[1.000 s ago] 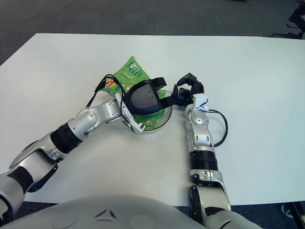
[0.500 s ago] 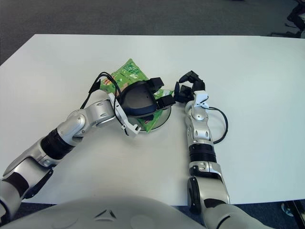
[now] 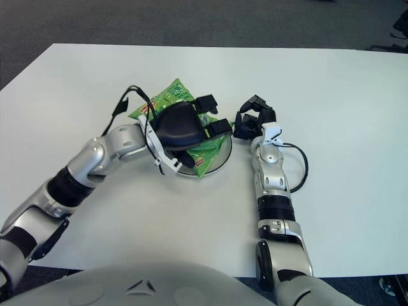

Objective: Put the snack into the plate.

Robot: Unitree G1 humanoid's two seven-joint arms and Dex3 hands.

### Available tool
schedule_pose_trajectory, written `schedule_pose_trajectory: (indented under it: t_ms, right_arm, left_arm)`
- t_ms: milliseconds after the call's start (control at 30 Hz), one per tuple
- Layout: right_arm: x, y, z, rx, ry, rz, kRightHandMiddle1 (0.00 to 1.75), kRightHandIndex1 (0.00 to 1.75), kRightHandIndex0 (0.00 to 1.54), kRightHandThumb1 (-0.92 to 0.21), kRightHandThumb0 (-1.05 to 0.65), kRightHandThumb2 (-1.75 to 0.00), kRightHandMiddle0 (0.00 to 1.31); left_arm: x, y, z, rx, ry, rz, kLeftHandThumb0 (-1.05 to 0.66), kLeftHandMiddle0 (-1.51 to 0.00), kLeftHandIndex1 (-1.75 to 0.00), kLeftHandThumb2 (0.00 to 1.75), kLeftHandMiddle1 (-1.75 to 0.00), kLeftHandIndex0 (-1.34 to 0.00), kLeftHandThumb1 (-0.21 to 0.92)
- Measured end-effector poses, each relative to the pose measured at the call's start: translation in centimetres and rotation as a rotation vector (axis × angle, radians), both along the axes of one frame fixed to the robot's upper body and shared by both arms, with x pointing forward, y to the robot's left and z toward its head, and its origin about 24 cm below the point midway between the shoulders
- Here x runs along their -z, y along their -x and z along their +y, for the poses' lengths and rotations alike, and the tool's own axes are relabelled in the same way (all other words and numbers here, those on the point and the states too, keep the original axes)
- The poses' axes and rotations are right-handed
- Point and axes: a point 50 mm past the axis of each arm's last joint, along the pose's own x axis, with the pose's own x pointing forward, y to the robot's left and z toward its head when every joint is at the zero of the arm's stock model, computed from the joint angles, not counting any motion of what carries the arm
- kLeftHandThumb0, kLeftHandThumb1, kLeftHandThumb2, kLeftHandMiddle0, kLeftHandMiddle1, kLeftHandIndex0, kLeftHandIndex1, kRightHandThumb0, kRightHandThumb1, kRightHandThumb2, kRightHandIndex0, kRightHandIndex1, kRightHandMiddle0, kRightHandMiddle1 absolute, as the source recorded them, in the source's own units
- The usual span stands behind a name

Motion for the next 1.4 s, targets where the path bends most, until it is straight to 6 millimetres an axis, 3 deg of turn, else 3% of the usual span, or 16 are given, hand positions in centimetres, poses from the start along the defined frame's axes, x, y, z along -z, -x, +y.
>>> schedule_pose_trajectory:
  t_ms: [67,100,133,200,233,267,367,467,867,1200,1400]
  right_arm:
    - [-0.1,0.2,0.1,-0.005,0.002,-0.002,1.29,1.26,0.19,-0.79,-0.62,-0.75,0.08]
    - [-0.1,0.3,0.1,-0.006,0.003,-0.003,1.25,1.24,0.18,-0.8,-0.63,-0.74,0.07]
    - [-0.1,0.3,0.1,-0.007,0.004,-0.004,1.08,1.17,0.16,-0.84,-0.66,-0.7,0.04]
    - [-0.2,0.4,0.2,-0.009,0.015,-0.007,0.89,1.28,0.13,-0.88,-0.68,-0.68,0.02]
    - [-0.1,0.4,0.1,-0.008,0.024,-0.007,1.2,1.45,0.41,-0.89,-0.67,-0.67,0.16]
    - [-0.1,0.3,0.2,-0.011,0.032,-0.008,1.39,1.55,0.61,-0.9,-0.67,-0.66,0.25]
    - [0.1,-0.2,0.1,-0.014,0.045,-0.001,1.63,1.68,0.91,-0.57,-0.53,-1.02,0.45]
    - [0.2,-0.4,0.0,-0.008,0.03,0.007,1.71,1.73,1.05,-0.42,-0.49,-1.19,0.54]
    - [0.3,-0.4,-0.2,0.002,-0.037,0.013,1.75,1.75,1.2,-0.26,-0.5,-1.38,0.66]
    - [0.4,-0.4,-0.2,-0.001,-0.061,0.009,1.75,1.75,1.25,-0.24,-0.51,-1.41,0.68]
    - [0.2,-0.4,-0.2,-0.025,-0.06,0.005,1.75,1.75,1.28,-0.24,-0.51,-1.41,0.68]
  left_arm:
    - [-0.4,-0.1,0.1,0.001,0.011,-0.004,-0.76,0.0,-0.23,0.65,-0.24,0.0,0.69]
    - [-0.5,-0.1,0.1,0.002,0.015,-0.005,-0.76,0.0,-0.22,0.64,-0.23,0.0,0.7]
    - [-0.6,-0.1,0.1,0.002,0.018,-0.005,-0.76,0.0,-0.2,0.64,-0.21,0.0,0.71]
    - [-0.7,-0.2,0.1,0.002,0.021,-0.006,-0.76,0.0,-0.17,0.63,-0.18,0.0,0.72]
    - [-0.7,-0.2,0.1,0.001,0.021,-0.005,-0.76,0.0,-0.16,0.63,-0.16,0.0,0.73]
    - [-0.8,-0.2,0.1,0.002,0.022,-0.005,-0.77,0.0,-0.14,0.62,-0.15,0.0,0.73]
    - [-0.9,-0.2,0.1,0.002,0.027,-0.009,-0.77,0.0,-0.14,0.61,-0.13,0.0,0.74]
    - [-1.2,-0.2,0.0,0.002,0.04,-0.014,-0.77,0.0,-0.14,0.61,-0.12,0.0,0.74]
    - [-2.2,-0.7,1.2,-0.021,0.098,-0.04,-0.8,-0.01,-0.25,0.59,-0.11,0.0,0.74]
    - [-2.9,-1.7,4.1,-0.087,0.112,-0.061,-0.78,0.0,-0.34,0.58,-0.11,0.0,0.71]
    - [-2.0,-2.8,5.5,-0.139,0.09,-0.022,-0.78,0.0,-0.34,0.59,-0.09,0.0,0.7]
